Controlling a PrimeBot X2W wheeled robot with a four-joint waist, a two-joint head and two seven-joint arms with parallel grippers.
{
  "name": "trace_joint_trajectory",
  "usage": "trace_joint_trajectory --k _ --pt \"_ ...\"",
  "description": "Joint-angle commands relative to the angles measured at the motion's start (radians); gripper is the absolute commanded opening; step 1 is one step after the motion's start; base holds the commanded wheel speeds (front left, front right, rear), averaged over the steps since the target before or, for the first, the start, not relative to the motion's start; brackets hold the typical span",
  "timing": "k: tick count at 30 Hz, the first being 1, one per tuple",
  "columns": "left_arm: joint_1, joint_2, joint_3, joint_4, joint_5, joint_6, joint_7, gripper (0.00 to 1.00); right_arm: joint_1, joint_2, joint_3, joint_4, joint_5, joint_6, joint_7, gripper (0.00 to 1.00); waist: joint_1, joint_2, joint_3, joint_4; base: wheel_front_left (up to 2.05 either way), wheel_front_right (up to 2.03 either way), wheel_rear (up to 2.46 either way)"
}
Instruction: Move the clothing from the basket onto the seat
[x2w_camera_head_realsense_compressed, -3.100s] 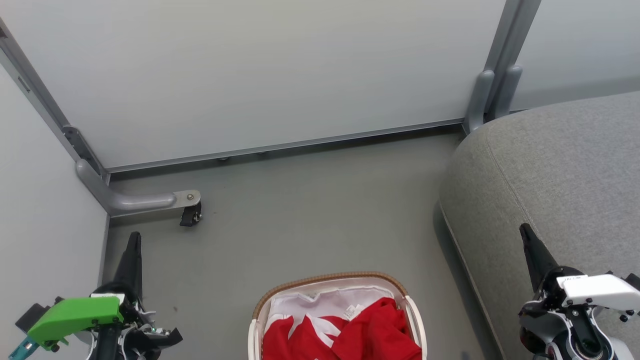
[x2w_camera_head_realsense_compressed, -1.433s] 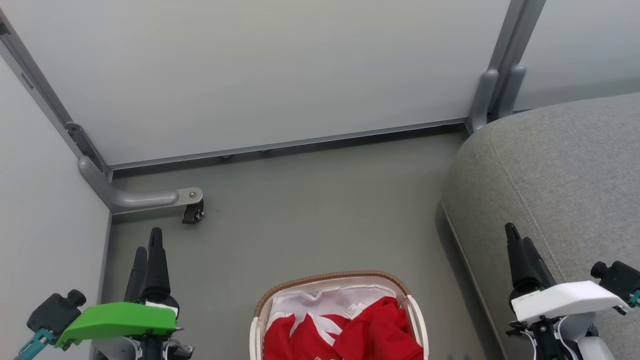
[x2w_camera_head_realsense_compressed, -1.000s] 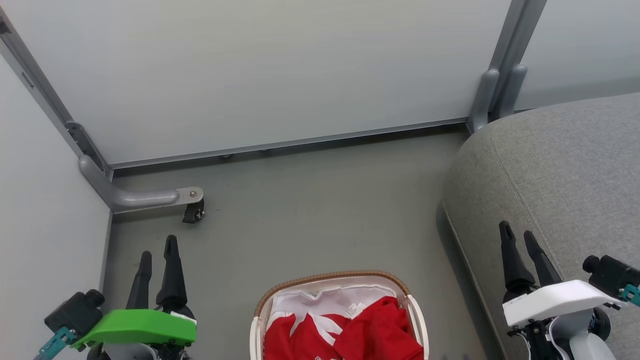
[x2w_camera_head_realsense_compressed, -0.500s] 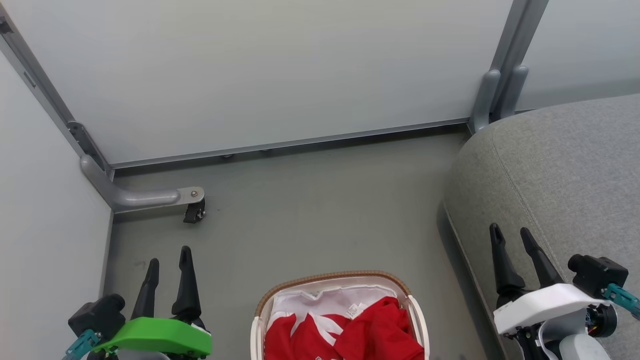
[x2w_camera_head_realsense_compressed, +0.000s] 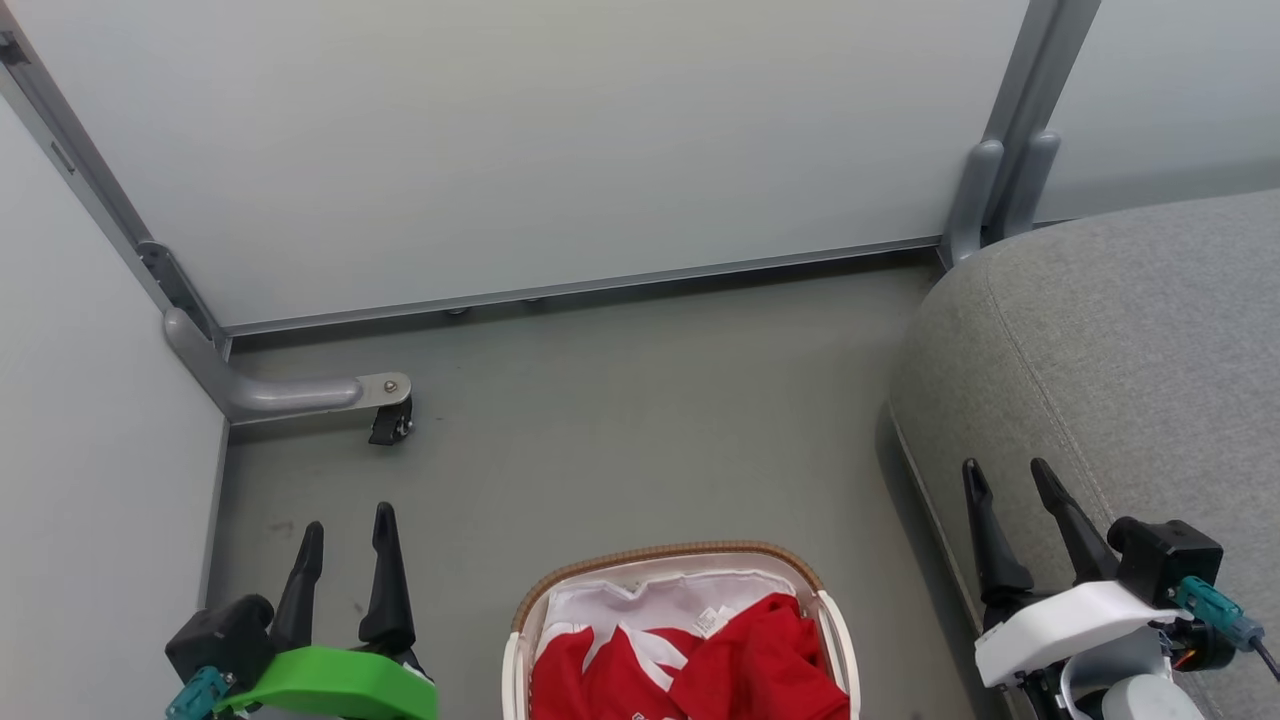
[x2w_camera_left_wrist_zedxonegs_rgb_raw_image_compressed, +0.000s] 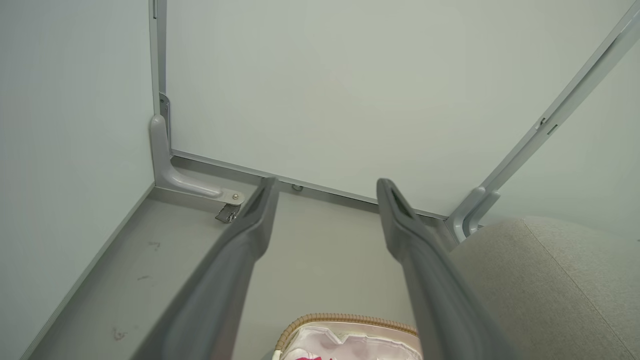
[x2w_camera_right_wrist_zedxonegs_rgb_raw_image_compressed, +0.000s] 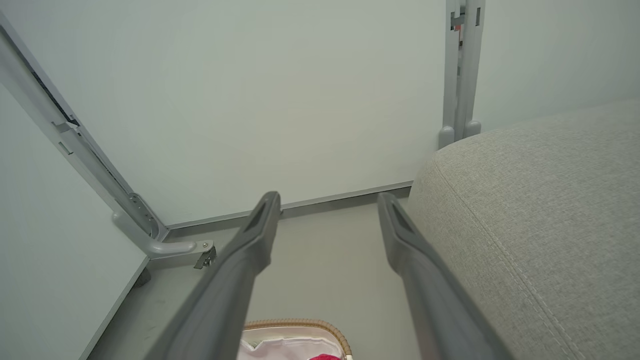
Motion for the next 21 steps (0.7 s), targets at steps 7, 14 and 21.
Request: trace_joint_trajectory --k 7,14,21 --pt "0.016 0.008 -0.009 0.012 0.072 0.009 -0.023 1.00 0.009 -0.007 0.008 0.003 -0.083 0.000 -0.024 1.00 0.0000 0.0000 0.000 0.004 0.00 0.00 0.00" --pt "0.022 0.008 -0.014 0.036 0.116 0.011 -0.037 1.00 0.014 -0.008 0.012 0.006 -0.141 0.000 -0.038 1.00 0.0000 0.0000 0.000 0.009 0.00 0.00 0.00" --pt "0.022 0.009 -0.023 0.051 0.161 0.008 -0.051 1.00 0.015 -0.009 0.015 0.008 -0.196 0.000 -0.052 1.00 0.0000 0.0000 0.002 0.017 0.00 0.00 0.00"
